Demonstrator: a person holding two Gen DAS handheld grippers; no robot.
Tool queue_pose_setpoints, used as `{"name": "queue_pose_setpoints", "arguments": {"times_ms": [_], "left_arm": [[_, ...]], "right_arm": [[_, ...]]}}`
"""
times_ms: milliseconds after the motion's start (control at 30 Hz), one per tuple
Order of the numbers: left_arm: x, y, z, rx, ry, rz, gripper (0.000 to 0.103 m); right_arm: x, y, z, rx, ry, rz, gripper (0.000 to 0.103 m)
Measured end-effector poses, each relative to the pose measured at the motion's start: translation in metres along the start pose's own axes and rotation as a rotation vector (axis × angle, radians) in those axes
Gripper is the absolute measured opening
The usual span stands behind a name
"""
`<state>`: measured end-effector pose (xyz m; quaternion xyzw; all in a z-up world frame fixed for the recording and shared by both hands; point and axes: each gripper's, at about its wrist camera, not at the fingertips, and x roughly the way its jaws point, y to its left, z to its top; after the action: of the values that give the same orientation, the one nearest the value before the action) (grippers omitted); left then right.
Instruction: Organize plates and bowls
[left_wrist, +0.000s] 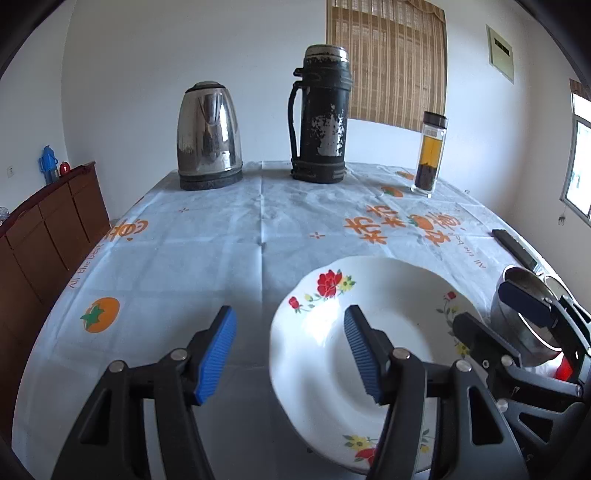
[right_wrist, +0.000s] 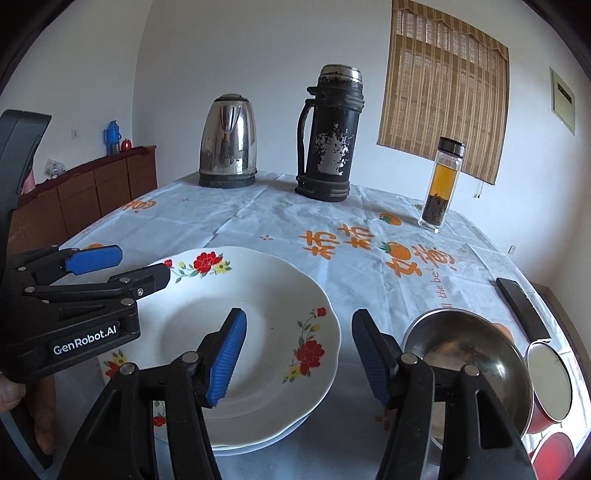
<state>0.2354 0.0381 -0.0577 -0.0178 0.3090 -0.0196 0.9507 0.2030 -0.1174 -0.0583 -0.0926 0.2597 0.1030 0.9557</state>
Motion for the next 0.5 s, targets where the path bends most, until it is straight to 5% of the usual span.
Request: {"name": "queue_pose_setpoints", "arguments": {"times_ms": [300, 500], "left_arm": [[-0.01, -0.006, -0.001, 0.01, -0.059, -0.009, 0.062], [-0.014, -0.019, -0.003, 0.04, -0.06, -0.014, 0.062]], "right_arm": [[-0.034, -0.007, -0.001, 0.044, -0.084, 0.019, 0.061], [-0.065, -0.03, -0.014, 0.065, -0.081, 0.02, 0.051]]}}
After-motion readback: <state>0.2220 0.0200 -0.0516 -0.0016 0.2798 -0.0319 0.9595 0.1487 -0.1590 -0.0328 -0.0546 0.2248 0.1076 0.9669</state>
